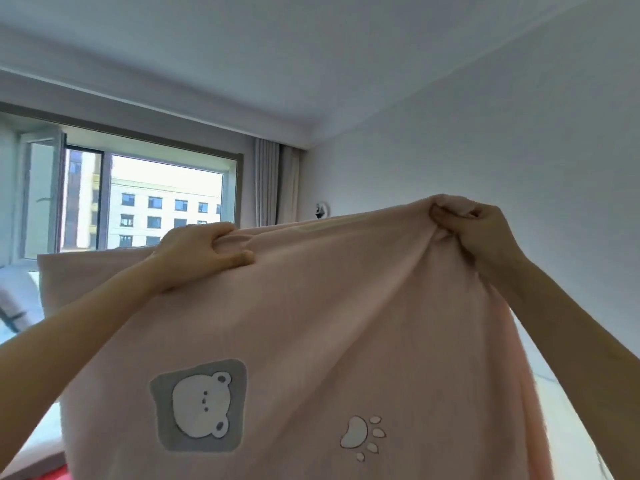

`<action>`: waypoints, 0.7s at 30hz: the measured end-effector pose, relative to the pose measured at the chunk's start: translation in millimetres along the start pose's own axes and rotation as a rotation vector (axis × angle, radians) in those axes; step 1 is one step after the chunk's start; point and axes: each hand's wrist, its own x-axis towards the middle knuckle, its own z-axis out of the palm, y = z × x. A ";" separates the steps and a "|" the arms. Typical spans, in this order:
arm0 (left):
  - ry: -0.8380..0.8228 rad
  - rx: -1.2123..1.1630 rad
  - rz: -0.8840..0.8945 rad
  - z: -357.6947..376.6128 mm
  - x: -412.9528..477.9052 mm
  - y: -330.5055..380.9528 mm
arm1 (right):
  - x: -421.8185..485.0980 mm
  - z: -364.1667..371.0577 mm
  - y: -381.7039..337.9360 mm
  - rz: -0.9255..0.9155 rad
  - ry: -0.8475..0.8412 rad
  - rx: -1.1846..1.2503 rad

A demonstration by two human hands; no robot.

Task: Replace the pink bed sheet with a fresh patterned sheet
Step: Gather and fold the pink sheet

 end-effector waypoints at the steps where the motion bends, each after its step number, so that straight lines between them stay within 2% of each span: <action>1: -0.044 0.031 -0.013 0.8 -1.9 -2.1 | 5.7 6.5 0.6 0.009 -0.015 0.058; 5: -0.130 0.094 -0.044 11.6 -15.0 -18.8 | 18.4 32.3 -0.9 0.061 -0.062 0.229; 9: -0.237 0.187 -0.128 42.2 -40.8 -42.6 | 25.1 65.4 -2.4 0.072 -0.109 0.300; 15: -0.397 0.071 -0.303 91.6 -84.0 -116.1 | 33.6 121.5 -11.8 0.042 -0.135 0.330; 19: -0.313 -0.087 -0.453 116.0 -103.0 -149.9 | 39.5 146.6 -4.0 0.066 -0.115 0.312; 21: -0.334 -0.062 -0.502 123.6 -113.0 -165.9 | 42.7 151.6 3.8 0.074 -0.077 0.313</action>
